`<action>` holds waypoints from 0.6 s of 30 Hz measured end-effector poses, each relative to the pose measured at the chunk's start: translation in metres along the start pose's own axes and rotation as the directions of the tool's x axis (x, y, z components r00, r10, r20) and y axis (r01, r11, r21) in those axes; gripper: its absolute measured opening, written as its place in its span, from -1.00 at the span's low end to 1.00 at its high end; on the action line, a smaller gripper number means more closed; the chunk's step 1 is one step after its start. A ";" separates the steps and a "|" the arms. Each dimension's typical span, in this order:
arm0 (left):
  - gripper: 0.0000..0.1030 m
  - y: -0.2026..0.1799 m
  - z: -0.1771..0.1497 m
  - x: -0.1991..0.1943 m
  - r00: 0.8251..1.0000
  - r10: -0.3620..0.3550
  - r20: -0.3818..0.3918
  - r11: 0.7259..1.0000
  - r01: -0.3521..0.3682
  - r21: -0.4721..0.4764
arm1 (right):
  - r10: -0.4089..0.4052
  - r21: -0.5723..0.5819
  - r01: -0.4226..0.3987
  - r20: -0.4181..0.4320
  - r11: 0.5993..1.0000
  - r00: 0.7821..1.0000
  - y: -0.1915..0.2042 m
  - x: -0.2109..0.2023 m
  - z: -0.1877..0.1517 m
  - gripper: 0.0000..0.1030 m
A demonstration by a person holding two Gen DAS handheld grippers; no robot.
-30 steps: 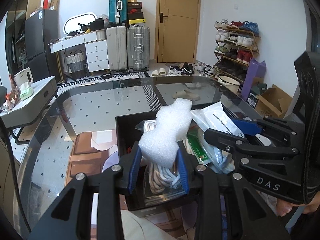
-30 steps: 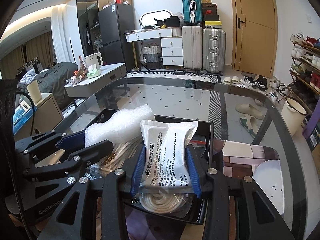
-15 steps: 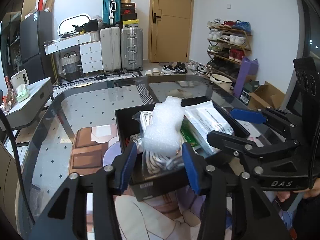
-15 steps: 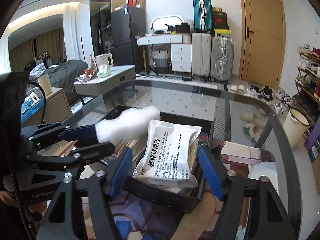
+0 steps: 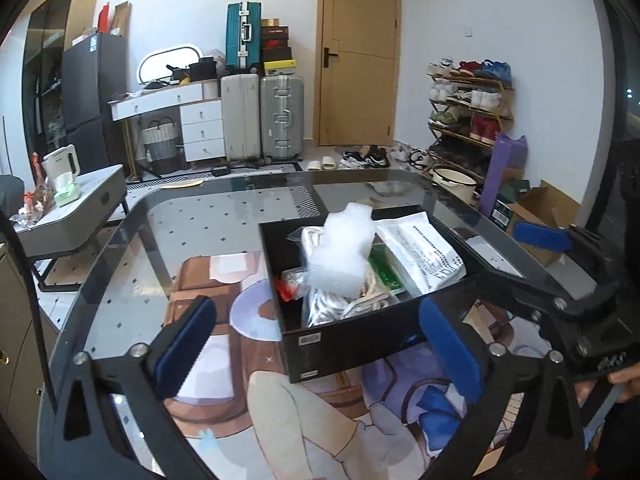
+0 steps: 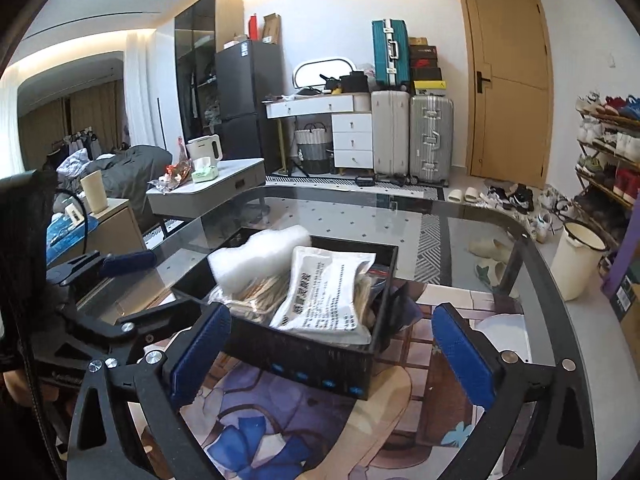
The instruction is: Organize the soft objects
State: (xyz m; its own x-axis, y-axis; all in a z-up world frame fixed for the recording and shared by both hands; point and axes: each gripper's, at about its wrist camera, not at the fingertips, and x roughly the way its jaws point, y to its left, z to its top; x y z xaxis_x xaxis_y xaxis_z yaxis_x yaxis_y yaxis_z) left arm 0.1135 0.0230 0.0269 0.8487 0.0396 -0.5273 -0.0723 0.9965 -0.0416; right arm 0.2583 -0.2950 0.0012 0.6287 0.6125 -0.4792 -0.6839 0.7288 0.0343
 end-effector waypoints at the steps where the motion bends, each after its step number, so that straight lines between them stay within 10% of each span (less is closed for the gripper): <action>1: 1.00 0.000 -0.001 -0.001 1.000 0.005 0.007 1.000 -0.005 0.001 | -0.001 -0.009 0.001 0.004 1.000 1.000 0.003 -0.002 -0.002 0.99; 18: 1.00 -0.001 -0.018 -0.001 0.997 0.050 0.056 0.999 -0.050 -0.015 | -0.048 0.044 0.044 0.100 0.998 0.994 -0.001 -0.012 -0.024 0.99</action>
State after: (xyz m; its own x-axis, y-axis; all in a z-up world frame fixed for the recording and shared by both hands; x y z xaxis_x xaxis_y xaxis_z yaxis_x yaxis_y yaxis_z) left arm 0.1032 0.0210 0.0123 0.8720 0.0939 -0.4804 -0.1221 0.9921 -0.0277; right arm 0.2426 -0.3108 -0.0136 0.6951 0.6042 -0.3897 -0.6384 0.7680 0.0521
